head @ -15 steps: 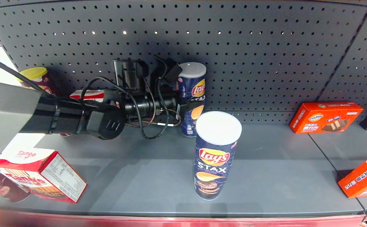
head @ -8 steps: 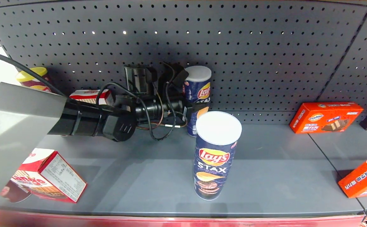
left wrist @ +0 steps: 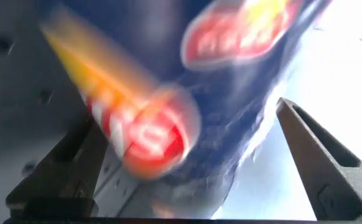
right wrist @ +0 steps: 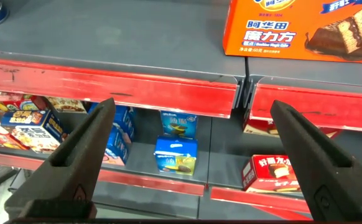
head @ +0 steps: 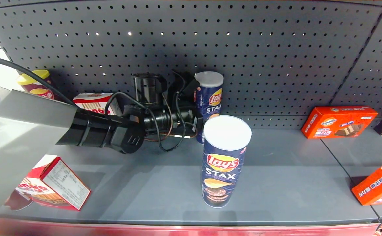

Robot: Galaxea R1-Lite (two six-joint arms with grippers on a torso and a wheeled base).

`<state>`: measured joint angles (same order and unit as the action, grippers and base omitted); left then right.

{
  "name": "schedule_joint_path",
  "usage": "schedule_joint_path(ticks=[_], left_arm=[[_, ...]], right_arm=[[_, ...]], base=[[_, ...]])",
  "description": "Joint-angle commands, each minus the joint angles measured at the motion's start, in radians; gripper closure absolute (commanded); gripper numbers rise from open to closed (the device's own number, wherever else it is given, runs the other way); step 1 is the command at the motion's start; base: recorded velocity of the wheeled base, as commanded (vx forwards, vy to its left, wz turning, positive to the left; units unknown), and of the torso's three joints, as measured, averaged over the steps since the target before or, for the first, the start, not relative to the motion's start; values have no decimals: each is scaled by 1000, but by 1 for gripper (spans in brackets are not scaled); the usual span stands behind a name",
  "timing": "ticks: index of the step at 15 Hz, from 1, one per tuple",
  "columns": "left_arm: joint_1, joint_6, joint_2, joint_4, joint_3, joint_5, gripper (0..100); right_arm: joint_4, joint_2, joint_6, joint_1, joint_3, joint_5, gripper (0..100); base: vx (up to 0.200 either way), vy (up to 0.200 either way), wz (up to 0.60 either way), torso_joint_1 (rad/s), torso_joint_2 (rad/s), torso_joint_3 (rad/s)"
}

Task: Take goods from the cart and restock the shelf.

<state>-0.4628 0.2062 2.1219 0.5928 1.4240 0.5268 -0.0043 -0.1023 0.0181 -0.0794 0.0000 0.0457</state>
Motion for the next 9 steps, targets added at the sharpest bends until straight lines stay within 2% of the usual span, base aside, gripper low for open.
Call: schedule_joint_path(ticks=[1, 4, 6, 9], left_arm=[[4, -1, -88, 12, -99, -36, 0], [6, -1, -157, 88, -238, -134, 0], [4, -4, -184, 145, -309, -168, 0], [3, -4, -184, 153, -321, -220, 0]], right_arm=[[0, -2, 0, 0, 0, 0, 0], [0, -2, 0, -2, 0, 0, 0], [0, -2, 0, 0, 0, 0, 0], [0, -2, 0, 0, 0, 0, 0]], base=[[0, 0, 0, 0, 0, 0], [0, 0, 0, 0, 0, 0], [0, 0, 0, 0, 0, 0], [0, 0, 0, 0, 0, 0]])
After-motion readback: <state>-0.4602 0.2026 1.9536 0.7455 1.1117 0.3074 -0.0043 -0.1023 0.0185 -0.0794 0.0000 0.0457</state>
